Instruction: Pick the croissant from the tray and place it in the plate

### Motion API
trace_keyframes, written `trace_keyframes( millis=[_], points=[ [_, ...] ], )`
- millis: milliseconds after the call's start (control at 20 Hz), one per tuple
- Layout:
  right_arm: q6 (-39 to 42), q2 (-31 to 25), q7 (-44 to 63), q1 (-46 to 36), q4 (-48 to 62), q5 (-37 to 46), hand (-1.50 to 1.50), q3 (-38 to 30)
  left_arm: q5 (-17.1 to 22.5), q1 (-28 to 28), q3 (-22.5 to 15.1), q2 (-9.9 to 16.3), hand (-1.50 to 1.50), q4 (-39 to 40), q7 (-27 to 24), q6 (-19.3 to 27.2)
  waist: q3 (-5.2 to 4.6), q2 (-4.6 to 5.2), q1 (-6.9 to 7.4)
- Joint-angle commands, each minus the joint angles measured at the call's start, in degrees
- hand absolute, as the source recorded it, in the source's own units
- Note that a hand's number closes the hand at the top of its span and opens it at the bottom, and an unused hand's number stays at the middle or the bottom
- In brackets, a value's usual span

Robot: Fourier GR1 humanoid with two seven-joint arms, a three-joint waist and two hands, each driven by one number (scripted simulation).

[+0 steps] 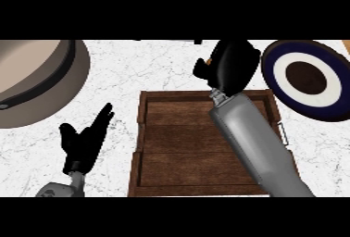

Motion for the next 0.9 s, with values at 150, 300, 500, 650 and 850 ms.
trace_keyframes(
  millis=[150,300,500,650,850],
  points=[
    [-18.35,0.59,13.47,-3.65,1.97,10.67,1.50,-7.30,0.58,1.11,-0.22,-1.02,0.00,1.46,1.24,0.16,-0.19,0.00,-1.00],
    [-23.77,0.59,13.73,-2.10,2.05,12.85,1.50,-10.66,0.21,1.41,-0.65,-0.87,0.00,0.69,2.54,0.43,-0.09,-0.14,-1.48],
    [-33.36,0.59,10.95,0.94,0.38,15.13,1.50,-14.99,0.97,1.68,0.71,-0.82,0.00,1.18,1.86,0.27,-0.08,-0.21,-2.54],
    [-38.08,0.60,11.09,3.48,3.92,19.41,1.50,-18.29,0.43,1.64,-0.06,-1.96,0.00,1.72,1.36,0.54,-0.16,-0.10,-2.54],
    [-42.89,-1.69,7.42,3.61,7.66,21.92,1.50,-27.81,-0.20,2.54,0.64,-1.24,0.00,1.35,0.74,0.83,-0.15,-0.07,-2.99]
  ],
)
